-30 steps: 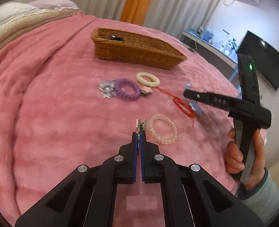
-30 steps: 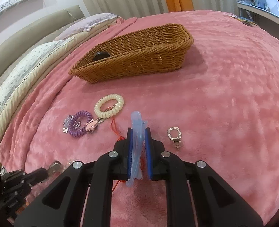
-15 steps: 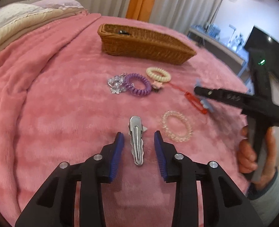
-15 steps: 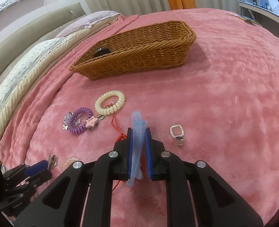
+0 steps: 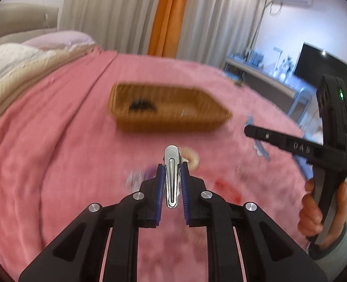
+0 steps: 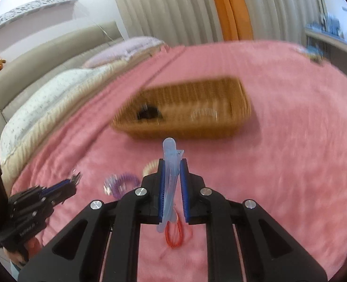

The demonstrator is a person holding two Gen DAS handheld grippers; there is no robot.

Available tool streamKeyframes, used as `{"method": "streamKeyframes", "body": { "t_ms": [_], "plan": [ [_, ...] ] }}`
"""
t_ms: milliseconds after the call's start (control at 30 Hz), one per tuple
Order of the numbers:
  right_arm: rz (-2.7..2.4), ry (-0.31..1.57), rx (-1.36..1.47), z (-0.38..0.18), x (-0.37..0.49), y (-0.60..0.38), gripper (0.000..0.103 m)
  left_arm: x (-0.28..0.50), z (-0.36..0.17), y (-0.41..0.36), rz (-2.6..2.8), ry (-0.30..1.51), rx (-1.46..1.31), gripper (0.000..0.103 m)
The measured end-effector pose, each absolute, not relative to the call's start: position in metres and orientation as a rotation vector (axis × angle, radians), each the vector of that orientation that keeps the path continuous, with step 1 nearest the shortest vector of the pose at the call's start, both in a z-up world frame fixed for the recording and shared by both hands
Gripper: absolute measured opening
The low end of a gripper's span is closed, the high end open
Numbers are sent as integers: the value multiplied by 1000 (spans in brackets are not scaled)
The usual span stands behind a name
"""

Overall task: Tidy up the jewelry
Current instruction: 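Carry both hair clips into the wicker basket while both tools open to release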

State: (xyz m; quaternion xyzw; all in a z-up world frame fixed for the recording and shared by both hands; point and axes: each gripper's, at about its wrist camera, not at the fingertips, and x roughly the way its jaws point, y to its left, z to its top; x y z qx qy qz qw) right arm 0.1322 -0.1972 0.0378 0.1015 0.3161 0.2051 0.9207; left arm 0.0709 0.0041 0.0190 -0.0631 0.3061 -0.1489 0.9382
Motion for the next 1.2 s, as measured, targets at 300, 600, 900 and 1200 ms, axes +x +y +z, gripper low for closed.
{"method": "streamKeyframes", "body": {
  "t_ms": [300, 600, 900, 1200],
  "plan": [
    [394, 627, 194, 68, 231, -193, 11, 178, 64, -19, -350, 558, -140, 12],
    [358, 769, 246, 13, 316, -187, 11, 270, 20, -28, -348, 650, -199, 12],
    [329, 836, 215, -20, 333, -181, 11, 289, -12, -24, -341, 717, -207, 13],
    [333, 800, 245, -6, 315, -193, 23, 263, 13, -10, -364, 641, -251, 48]
  ]
}}
